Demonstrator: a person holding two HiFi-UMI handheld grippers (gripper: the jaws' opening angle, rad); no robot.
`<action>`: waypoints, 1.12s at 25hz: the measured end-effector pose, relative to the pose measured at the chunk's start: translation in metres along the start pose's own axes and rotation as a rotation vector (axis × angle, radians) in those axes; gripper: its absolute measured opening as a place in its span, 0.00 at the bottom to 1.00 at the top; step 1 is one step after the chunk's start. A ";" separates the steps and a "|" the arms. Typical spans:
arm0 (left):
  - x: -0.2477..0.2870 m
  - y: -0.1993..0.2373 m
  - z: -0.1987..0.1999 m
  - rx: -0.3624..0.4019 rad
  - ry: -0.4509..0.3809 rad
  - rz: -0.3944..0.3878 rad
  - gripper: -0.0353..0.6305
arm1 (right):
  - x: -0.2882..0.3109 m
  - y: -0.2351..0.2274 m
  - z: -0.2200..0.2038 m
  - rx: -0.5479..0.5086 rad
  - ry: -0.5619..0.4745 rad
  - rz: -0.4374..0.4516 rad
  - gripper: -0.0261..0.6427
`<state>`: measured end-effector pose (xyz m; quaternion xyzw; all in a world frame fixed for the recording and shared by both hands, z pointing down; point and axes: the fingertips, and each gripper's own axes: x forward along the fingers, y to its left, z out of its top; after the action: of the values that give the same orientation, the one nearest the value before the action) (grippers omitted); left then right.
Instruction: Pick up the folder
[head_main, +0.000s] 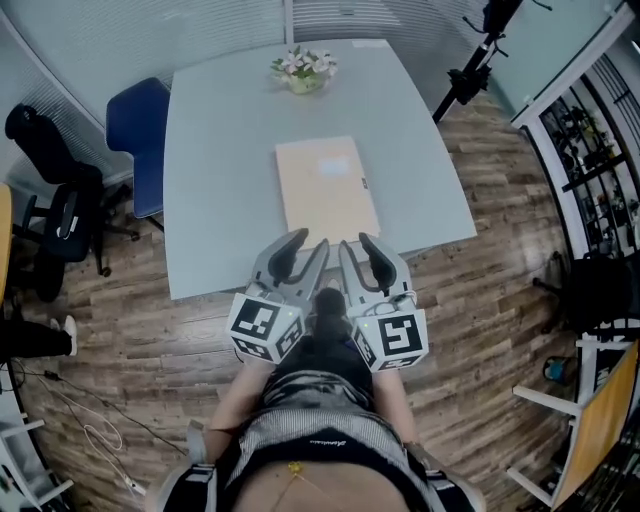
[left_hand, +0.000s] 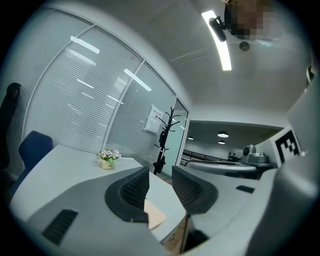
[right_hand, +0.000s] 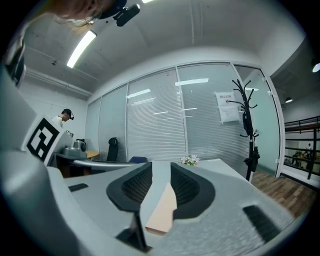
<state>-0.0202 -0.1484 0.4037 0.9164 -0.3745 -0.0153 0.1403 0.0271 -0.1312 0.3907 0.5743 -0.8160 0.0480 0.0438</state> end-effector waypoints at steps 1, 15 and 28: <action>0.009 0.005 0.001 0.005 0.001 0.011 0.23 | 0.009 -0.006 0.000 0.003 0.002 0.007 0.21; 0.116 0.072 0.001 -0.080 0.032 0.109 0.23 | 0.117 -0.081 -0.028 0.035 0.116 0.118 0.21; 0.127 0.196 -0.160 -0.279 0.386 0.388 0.33 | 0.173 -0.169 -0.210 0.129 0.539 0.050 0.30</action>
<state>-0.0412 -0.3305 0.6200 0.7855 -0.5033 0.1350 0.3339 0.1317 -0.3221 0.6259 0.5223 -0.7840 0.2521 0.2215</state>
